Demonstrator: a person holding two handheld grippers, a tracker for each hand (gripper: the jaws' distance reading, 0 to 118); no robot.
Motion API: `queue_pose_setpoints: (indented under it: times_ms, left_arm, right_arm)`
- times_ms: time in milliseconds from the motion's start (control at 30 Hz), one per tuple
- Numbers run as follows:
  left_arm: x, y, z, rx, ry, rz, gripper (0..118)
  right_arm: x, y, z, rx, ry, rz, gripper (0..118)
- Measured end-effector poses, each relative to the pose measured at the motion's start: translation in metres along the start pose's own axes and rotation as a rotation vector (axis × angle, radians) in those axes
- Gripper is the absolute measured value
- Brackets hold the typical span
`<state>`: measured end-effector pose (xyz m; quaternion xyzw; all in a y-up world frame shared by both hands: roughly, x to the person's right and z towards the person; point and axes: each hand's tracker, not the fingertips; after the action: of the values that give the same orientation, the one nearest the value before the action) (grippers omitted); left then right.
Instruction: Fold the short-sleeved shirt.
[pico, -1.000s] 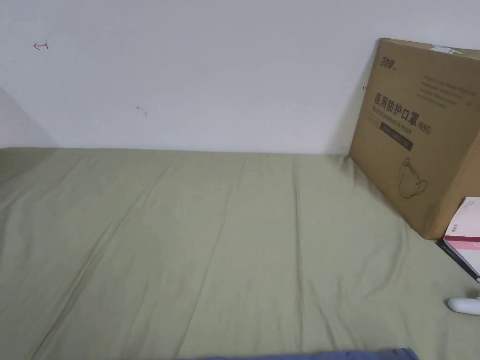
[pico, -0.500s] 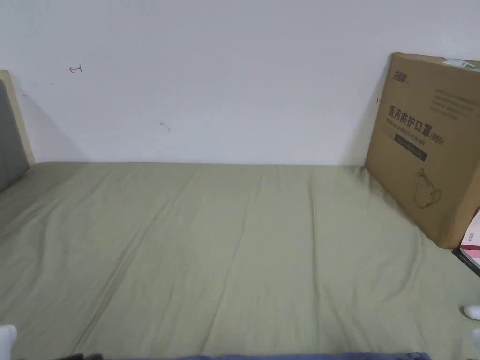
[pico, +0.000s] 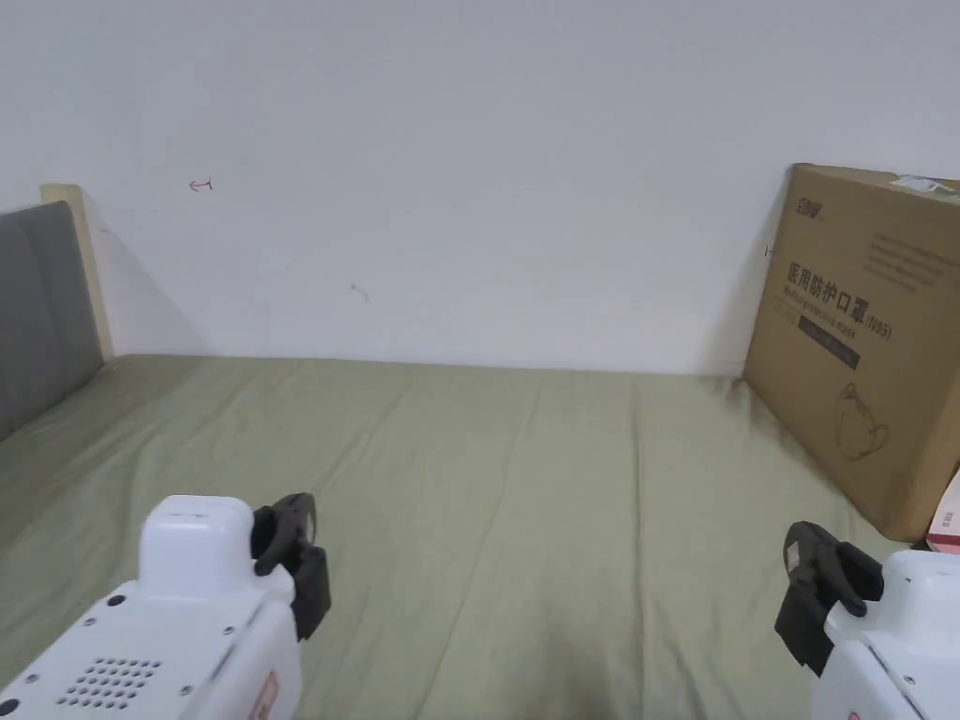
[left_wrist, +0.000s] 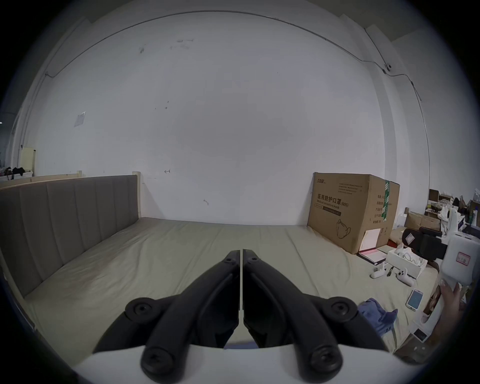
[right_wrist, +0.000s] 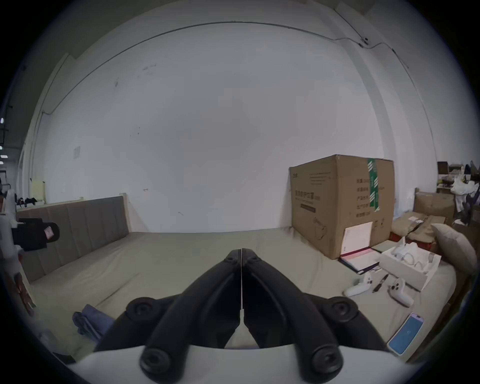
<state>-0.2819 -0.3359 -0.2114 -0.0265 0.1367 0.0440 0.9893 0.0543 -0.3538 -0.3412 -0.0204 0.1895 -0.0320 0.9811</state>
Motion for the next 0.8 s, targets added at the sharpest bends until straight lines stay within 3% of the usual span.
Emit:
queue_pose_setpoints:
  times_ms: [333,500,667,800]
  left_arm:
    - [0.013,0.002,-0.008,-0.029,-0.025,-0.004,0]
    - [-0.041,0.025,-0.056,-0.355,-0.145,0.251,0]
    - [-0.136,-0.005,-0.089,-0.729,-0.426,0.578,0]
    - [-0.195,-0.046,-0.072,-0.820,-0.360,0.591,2]
  right_arm:
    - [-0.004,0.009,-0.014,0.006,-0.005,-0.011,0]
    - [-0.005,0.016,-0.024,-0.035,0.040,0.003,0]
    - [-0.006,0.018,-0.015,-0.074,0.076,0.044,0]
    - [-0.009,0.011,-0.014,-0.099,0.062,0.059,0]
